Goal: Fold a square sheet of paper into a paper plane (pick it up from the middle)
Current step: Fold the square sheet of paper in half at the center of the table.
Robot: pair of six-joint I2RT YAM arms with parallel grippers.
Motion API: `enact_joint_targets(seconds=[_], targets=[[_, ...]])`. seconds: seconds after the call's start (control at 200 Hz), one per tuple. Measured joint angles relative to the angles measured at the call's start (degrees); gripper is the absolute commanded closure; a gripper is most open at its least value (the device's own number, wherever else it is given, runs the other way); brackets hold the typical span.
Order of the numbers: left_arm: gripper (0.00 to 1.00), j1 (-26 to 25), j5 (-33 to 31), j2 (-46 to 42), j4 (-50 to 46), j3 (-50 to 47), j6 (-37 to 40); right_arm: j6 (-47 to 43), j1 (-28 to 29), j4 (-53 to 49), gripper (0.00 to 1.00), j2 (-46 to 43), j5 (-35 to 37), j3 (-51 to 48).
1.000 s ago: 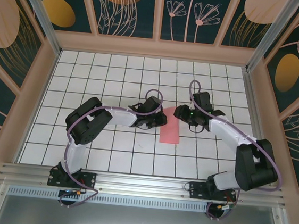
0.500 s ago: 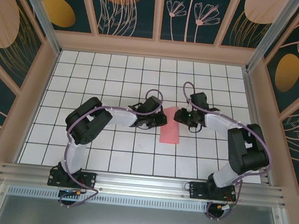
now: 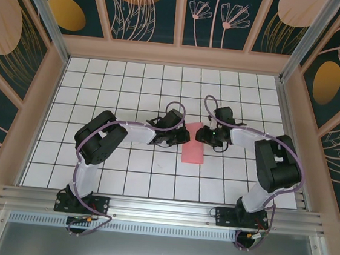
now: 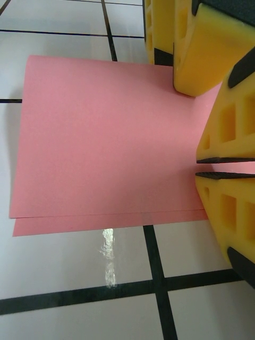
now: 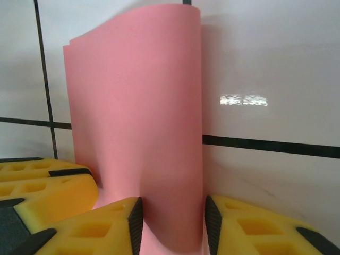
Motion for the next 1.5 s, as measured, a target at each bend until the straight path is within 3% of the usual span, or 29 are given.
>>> enact_joint_targets(seconds=[0.706,1.501], targets=[[0.81,0.0,-6.0,-6.4,-2.6,1.6,0.6,-2.1,1.9,-1.3,0.65,1.3,3.9,1.1],[0.82,0.0,-3.6,-3.0,-2.8,1.2,0.5,-4.0,3.7,-3.4,0.63,2.1,7.5,2.7]])
